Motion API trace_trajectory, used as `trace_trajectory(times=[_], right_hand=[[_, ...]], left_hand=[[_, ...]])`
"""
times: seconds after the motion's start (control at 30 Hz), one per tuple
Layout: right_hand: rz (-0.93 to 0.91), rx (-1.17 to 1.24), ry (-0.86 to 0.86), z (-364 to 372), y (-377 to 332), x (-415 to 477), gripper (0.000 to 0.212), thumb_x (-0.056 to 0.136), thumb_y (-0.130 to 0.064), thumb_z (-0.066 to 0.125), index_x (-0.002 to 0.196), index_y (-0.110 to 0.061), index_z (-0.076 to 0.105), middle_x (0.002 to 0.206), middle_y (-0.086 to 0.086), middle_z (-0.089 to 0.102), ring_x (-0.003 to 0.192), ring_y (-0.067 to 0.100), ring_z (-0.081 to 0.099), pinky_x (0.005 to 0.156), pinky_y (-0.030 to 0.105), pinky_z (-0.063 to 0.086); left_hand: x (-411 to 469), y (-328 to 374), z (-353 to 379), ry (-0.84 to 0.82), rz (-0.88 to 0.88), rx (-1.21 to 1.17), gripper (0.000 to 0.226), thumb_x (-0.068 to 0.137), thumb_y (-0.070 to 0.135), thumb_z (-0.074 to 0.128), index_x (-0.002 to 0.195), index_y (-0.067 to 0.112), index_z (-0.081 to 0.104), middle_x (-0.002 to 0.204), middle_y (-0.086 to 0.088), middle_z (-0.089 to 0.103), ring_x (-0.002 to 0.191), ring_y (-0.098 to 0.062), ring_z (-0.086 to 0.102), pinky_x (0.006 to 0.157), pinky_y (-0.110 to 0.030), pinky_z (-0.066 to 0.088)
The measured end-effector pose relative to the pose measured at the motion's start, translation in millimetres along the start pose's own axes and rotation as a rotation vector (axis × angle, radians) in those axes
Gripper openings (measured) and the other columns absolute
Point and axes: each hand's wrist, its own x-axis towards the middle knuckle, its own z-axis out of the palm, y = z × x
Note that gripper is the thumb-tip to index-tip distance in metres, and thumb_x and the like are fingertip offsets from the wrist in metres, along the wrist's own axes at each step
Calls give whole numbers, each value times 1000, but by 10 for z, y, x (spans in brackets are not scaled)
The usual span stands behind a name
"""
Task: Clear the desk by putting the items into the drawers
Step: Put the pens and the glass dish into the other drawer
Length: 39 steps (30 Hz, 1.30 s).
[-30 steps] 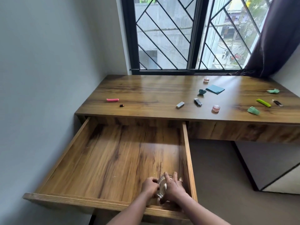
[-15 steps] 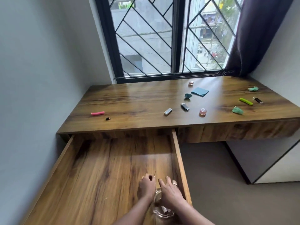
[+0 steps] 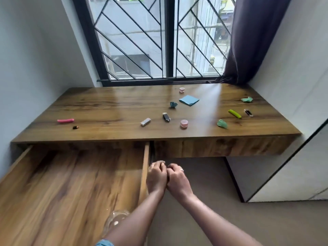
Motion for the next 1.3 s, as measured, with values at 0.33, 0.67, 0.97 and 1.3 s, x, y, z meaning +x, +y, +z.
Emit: trace_trajectory(times=[0.33,0.67,0.97,1.3], right_hand=[[196,-16,288,-831,1025,662,22,86,-12,61,100,2,70,114,17,62,103,32,59,89,35,51],[414,-156,490,-1712,2225,2070,27,91,-10,49,107,4,66,115,24,59,105,40,55,90,40,44],[782,-204,292,-2273,3257,2996,40,100,-14,29,129,-11,56,131,21,49,121,38,45,99,41,39],[868,-28,275,-2434,3310,3214,43,100,-15,25,121,8,55,131,25,52,123,39,46,98,42,40]], left_hand=[[592,870,545,71,-12,41,29,94,22,49,116,7,62,119,-14,62,112,-27,56,93,-31,43],[2298,1092,903,42,-397,285,46,93,32,49,124,-2,53,131,-21,51,122,-35,47,99,-40,41],[3108,1263,1272,118,-485,380,35,89,19,55,117,-3,58,127,-20,50,121,-35,45,98,-42,40],[3023,1316,1355,158,-558,311,34,91,9,55,121,-7,57,128,-23,51,120,-37,49,96,-41,44]])
